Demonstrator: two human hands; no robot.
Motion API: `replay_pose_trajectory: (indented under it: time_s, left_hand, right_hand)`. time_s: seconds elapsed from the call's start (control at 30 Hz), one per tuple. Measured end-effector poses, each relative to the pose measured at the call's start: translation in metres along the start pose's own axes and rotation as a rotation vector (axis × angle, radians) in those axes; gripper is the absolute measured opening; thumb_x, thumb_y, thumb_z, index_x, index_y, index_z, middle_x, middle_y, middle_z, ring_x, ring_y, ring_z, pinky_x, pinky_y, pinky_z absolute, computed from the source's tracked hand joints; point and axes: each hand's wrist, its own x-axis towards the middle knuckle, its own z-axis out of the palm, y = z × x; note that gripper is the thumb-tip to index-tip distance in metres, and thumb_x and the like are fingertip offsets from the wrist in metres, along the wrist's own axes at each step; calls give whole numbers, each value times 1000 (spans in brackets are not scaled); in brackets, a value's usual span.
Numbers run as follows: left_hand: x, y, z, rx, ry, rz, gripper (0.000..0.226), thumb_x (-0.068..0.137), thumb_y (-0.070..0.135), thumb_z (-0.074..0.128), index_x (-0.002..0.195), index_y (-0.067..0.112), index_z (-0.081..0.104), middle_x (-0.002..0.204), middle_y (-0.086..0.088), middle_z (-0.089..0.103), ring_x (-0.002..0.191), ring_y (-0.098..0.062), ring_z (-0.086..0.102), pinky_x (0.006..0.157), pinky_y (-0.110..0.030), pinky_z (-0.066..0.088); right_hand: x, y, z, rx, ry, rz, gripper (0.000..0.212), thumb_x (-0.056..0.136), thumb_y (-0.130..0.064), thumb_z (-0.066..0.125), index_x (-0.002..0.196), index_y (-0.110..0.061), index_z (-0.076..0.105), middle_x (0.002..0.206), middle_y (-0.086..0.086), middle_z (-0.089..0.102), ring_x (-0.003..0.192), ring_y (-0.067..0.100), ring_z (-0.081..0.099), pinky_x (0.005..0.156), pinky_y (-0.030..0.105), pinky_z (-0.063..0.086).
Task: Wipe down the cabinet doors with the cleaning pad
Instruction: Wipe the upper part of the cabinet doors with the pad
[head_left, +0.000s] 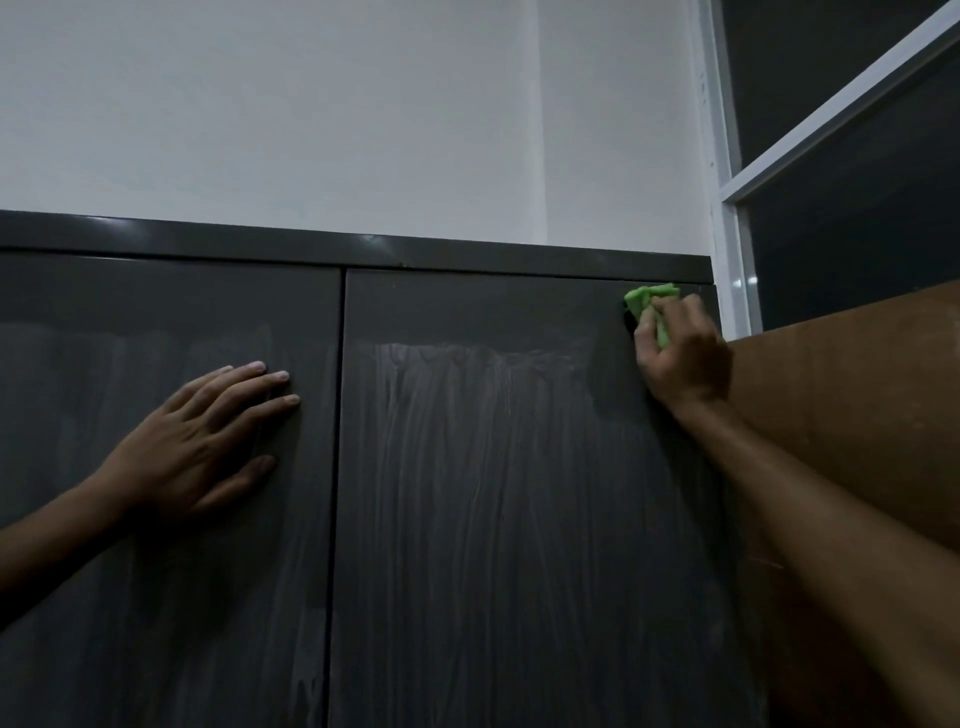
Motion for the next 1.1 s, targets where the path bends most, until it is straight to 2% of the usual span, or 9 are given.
replay_pose_trajectory:
  time_s: [0.2, 0.37, 0.53, 0.6, 0.7, 0.73, 0.9, 1.03, 1.1]
  left_hand:
    - [0, 1, -2, -2, -4, 5, 71, 100, 53, 44, 162, 19, 37, 171, -5, 28, 160, -29, 22, 132, -44, 11]
    - [2, 4, -6, 3, 2, 1, 70, 99, 52, 45, 160, 16, 40, 169, -8, 32, 160, -28, 21, 132, -44, 11]
    - [2, 6, -9, 10, -1, 2, 69, 100, 52, 44, 158, 14, 43, 168, -10, 35, 160, -27, 21, 132, -44, 12]
    - [3, 8, -10, 10, -10, -5, 69, 100, 52, 44, 157, 14, 44, 167, -11, 36, 160, -26, 20, 132, -44, 11]
    - [3, 9, -12, 15, -8, -11, 68, 100, 52, 44, 157, 14, 45, 166, -11, 37, 159, -28, 24, 132, -44, 13]
    - [3, 10, -12, 18, -3, -7, 68, 100, 51, 44, 156, 13, 46, 166, -11, 37, 158, -29, 25, 132, -44, 13]
    - [4, 12, -14, 24, 11, -1, 67, 99, 50, 46, 155, 12, 47, 164, -13, 40, 157, -31, 27, 132, -41, 11]
    - [5, 14, -16, 23, 7, -6, 67, 99, 50, 44, 155, 13, 46, 164, -13, 39, 158, -28, 24, 132, -39, 9]
    - [4, 13, -16, 26, 3, -4, 67, 100, 50, 44, 156, 13, 46, 165, -13, 38, 159, -26, 21, 132, -38, 8]
  right_hand:
    - [-45, -2, -14, 60, -253, -647, 22, 97, -26, 57, 105, -8, 67, 91, 11, 57, 71, 22, 55, 52, 34, 49]
    - [-3, -24, -6, 89, -82, -161, 16, 99, -22, 60, 106, -9, 65, 97, 10, 60, 79, 23, 59, 62, 28, 46]
    - [-34, -37, -1, 102, -268, -846, 18, 98, -26, 58, 102, -13, 71, 92, 8, 60, 71, 24, 55, 55, 34, 49]
    - [-12, -36, -4, 60, -212, -775, 17, 98, -24, 58, 100, -13, 70, 91, 10, 59, 71, 26, 56, 54, 37, 51]
    - [0, -55, 1, 72, -60, -306, 15, 96, -26, 59, 100, -14, 66, 92, 8, 57, 75, 26, 58, 56, 41, 54]
    - [-10, -65, 6, 98, -55, -290, 14, 97, -27, 58, 100, -15, 65, 93, 7, 57, 77, 26, 57, 58, 41, 54]
    - [-37, -69, 4, 139, -323, -1001, 18, 97, -27, 60, 104, -14, 71, 98, 9, 62, 73, 27, 57, 58, 35, 50]
    - [3, -84, 4, 112, -86, -426, 18, 96, -28, 59, 98, -14, 70, 93, 8, 61, 77, 29, 61, 58, 43, 55]
    - [-11, -100, 12, 151, -73, -323, 17, 96, -30, 59, 98, -15, 68, 94, 7, 60, 80, 28, 60, 60, 42, 54]
